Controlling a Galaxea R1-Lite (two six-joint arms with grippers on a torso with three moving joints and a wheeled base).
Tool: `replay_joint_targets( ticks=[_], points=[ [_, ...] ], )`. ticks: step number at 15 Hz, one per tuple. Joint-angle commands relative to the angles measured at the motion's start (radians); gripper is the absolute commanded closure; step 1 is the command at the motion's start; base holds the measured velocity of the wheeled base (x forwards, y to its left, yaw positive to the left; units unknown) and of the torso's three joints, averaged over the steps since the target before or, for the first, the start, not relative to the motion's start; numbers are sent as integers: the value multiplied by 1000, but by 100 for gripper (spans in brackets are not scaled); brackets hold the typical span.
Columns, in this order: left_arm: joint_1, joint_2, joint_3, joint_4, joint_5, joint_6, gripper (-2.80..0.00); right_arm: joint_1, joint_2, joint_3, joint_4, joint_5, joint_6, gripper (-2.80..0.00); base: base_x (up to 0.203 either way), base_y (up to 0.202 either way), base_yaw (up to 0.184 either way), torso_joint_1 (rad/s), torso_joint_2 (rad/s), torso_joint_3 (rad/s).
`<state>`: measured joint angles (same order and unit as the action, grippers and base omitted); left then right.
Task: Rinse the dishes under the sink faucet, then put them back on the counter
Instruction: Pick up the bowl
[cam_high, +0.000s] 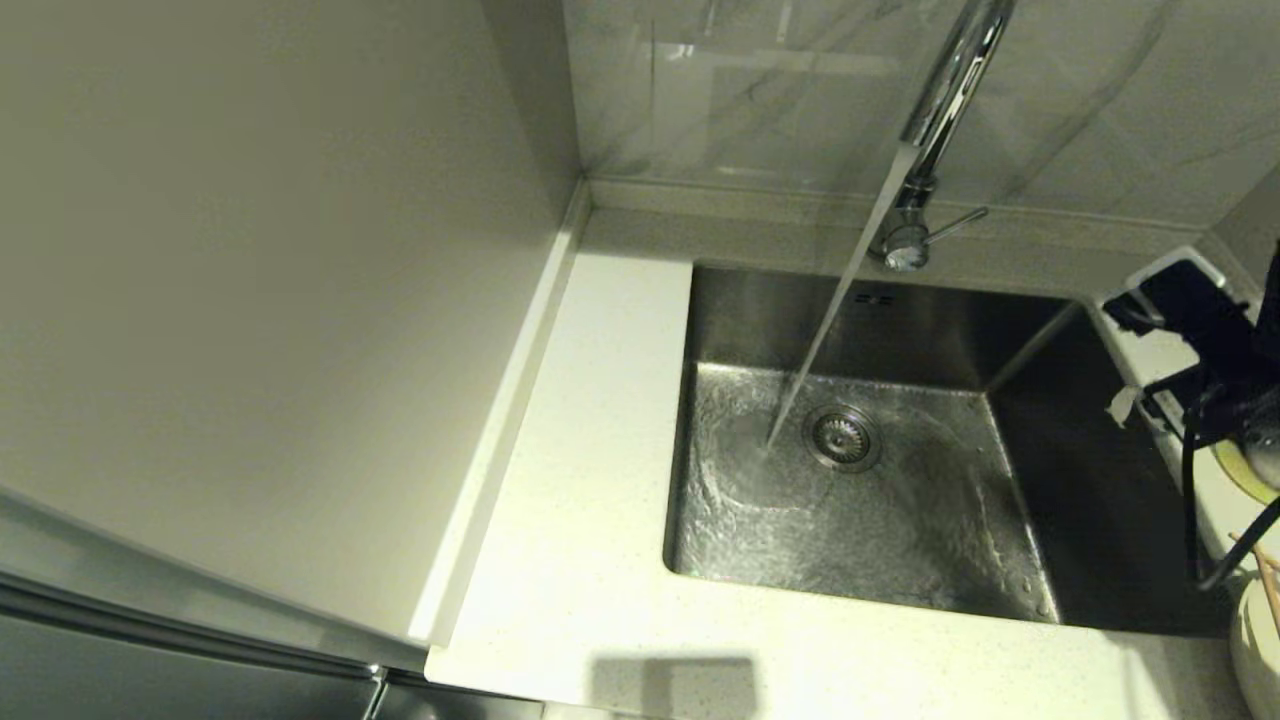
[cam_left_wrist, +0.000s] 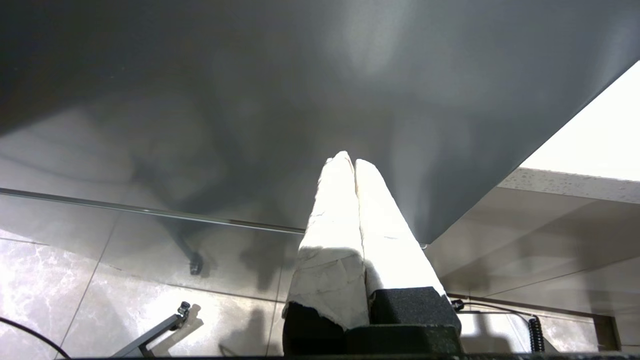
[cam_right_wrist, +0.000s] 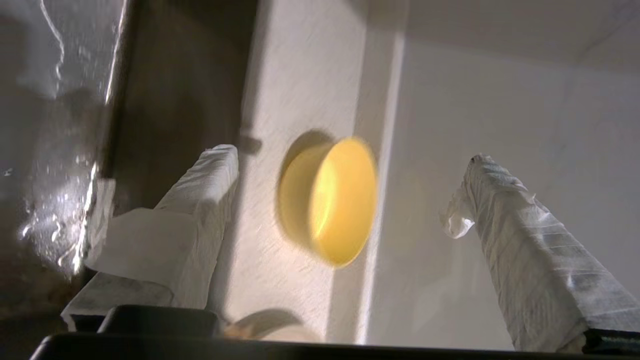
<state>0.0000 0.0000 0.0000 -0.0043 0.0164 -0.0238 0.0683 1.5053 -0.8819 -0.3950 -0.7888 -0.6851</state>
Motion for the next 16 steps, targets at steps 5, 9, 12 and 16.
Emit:
replay_joint_targets(
  ticks=[5,9,12,16],
  points=[
    [0,-2,0,0,0,-1,0,-275,77,-587,943,343,148,-280,0,0,0,0,0,0],
    [0,-2,0,0,0,-1,0,-380,223,-701,1073,493,318,-280,0,0,0,0,0,0],
    [0,-2,0,0,0,-1,0,-409,297,-752,1076,509,330,-280,0,0,0,0,0,0],
    [0,-2,0,0,0,-1,0,-467,413,-839,1072,513,338,-280,0,0,0,0,0,0]
  ],
)
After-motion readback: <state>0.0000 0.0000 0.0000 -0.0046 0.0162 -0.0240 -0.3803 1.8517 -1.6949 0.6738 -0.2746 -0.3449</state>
